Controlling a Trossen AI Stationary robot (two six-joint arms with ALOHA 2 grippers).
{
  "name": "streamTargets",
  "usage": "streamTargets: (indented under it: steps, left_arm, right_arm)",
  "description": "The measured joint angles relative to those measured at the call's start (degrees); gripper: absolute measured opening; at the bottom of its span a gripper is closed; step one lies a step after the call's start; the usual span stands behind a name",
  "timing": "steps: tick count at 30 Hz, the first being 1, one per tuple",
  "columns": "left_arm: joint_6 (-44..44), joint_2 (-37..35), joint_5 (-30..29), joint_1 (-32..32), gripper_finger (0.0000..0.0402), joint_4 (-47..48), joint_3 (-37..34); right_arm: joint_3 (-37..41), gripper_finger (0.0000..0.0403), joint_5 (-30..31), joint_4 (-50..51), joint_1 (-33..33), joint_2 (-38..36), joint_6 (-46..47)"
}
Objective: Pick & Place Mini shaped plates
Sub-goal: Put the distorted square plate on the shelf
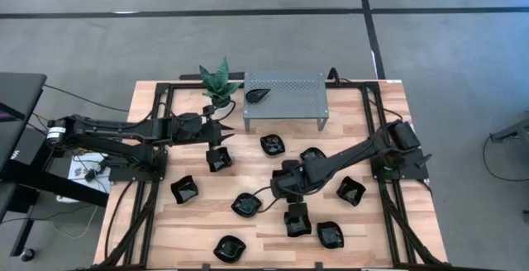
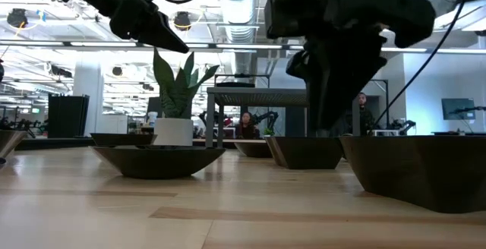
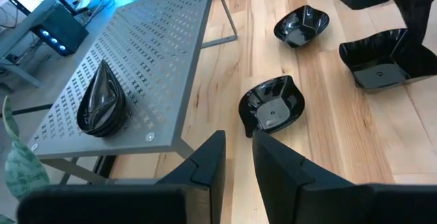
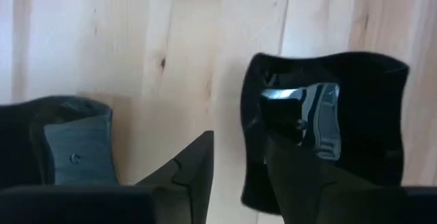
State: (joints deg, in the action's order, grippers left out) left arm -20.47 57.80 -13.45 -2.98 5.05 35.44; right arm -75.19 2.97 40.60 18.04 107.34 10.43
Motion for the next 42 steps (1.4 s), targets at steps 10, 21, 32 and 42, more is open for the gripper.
streamTargets:
  steps: [10, 21, 32, 42]
  left_arm:
    - [0.17, -0.02, 0.0, 0.0, 0.0076, -0.43, 0.0]
    - [0.17, -0.02, 0.02, 0.0, 0.0076, -1.28, 0.0]
    - [0.17, 0.0, 0.02, 0.0, 0.0076, -1.59, 0.0]
    - [0.17, 0.0, 0.02, 0.0, 0.0076, -1.98, 0.0]
  right_arm:
    - [-0.08, 0.0161, 2.58, 2.19, -0.59, 2.16, 0.61]
    - [1.39, 0.0111, 4.07, 0.96, -1.74, 4.47, 1.28]
    - [0.27, 0.0014, 1.56, 6.62, -4.93, 4.08, -4.99]
    - [-14.36, 0.0002, 6.96, 29.35, -8.3, 3.98, -5.82]
